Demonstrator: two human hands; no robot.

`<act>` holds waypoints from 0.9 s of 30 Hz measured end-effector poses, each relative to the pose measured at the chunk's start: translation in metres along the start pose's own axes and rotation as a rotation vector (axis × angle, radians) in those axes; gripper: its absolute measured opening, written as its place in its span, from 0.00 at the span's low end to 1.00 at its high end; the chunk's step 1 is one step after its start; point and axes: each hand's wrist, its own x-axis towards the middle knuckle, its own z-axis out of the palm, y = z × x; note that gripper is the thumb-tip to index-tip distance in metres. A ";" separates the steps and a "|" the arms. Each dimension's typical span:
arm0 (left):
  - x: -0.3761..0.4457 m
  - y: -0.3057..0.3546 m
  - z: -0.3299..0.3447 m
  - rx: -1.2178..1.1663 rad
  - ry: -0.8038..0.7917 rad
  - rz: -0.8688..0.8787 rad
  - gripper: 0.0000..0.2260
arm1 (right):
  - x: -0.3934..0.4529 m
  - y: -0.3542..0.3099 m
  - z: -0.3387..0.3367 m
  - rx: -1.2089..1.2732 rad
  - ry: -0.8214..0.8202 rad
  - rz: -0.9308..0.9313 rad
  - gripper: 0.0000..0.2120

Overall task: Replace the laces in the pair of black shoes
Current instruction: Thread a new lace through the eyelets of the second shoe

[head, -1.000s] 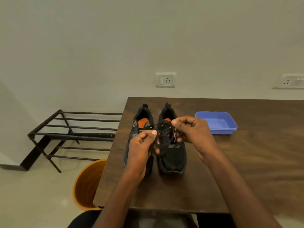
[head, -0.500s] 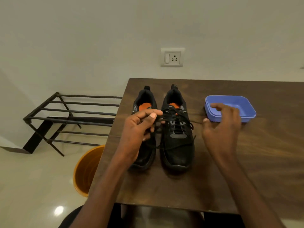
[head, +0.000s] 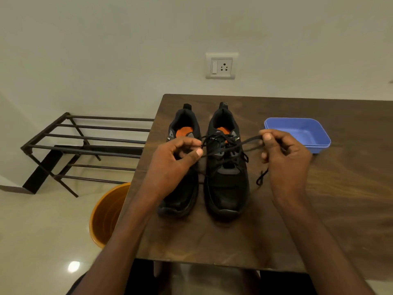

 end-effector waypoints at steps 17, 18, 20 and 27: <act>0.001 0.005 -0.007 -0.598 -0.004 0.032 0.09 | -0.017 -0.006 0.014 0.037 -0.358 -0.096 0.04; 0.002 0.003 -0.011 -0.685 -0.007 0.005 0.07 | -0.012 -0.008 0.009 0.149 -0.320 -0.023 0.04; 0.005 0.000 -0.020 -0.874 -0.010 -0.015 0.05 | -0.001 -0.008 -0.002 0.327 -0.241 0.097 0.06; 0.011 -0.025 -0.045 -1.137 0.290 -0.075 0.06 | 0.030 0.012 -0.031 0.100 0.049 0.100 0.12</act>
